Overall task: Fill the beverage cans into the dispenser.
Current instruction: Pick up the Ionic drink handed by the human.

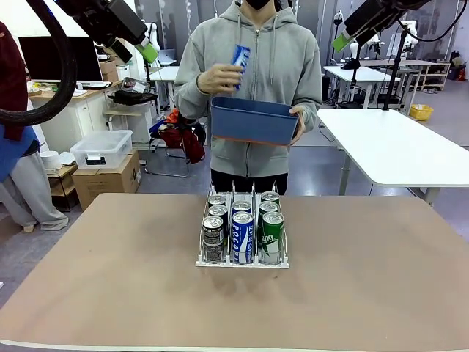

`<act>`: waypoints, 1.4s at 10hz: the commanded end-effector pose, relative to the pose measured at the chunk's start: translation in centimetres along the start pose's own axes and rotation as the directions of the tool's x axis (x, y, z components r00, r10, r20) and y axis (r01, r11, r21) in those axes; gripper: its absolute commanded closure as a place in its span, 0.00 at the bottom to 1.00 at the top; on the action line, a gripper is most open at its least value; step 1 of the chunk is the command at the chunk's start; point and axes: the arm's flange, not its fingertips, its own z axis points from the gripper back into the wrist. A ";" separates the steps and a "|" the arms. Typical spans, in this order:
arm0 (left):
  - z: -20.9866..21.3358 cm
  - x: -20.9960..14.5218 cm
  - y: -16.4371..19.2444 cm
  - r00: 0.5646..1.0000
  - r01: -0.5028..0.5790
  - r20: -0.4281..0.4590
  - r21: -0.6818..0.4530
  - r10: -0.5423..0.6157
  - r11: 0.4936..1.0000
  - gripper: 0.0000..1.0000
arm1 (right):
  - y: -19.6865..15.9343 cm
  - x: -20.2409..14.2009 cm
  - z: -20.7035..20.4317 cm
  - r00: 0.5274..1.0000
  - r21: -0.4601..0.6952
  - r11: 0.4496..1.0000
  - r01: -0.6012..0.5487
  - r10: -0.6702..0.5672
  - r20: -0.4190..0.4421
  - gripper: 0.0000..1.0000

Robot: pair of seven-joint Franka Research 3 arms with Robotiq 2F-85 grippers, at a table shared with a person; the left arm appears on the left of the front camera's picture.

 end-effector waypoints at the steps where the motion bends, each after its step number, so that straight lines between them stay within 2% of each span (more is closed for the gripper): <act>1: -0.1 -0.3 0.0 1.000 -0.003 -0.001 -0.008 0.003 1.000 0.00 | 0.2 -0.4 0.0 1.000 0.001 1.000 -0.001 0.001 -0.004 0.00; 14: -0.1 -0.3 0.0 1.000 -0.003 -0.001 -0.008 0.003 1.000 0.00 | 0.2 -0.4 0.0 1.000 0.001 1.000 -0.001 0.001 -0.004 0.00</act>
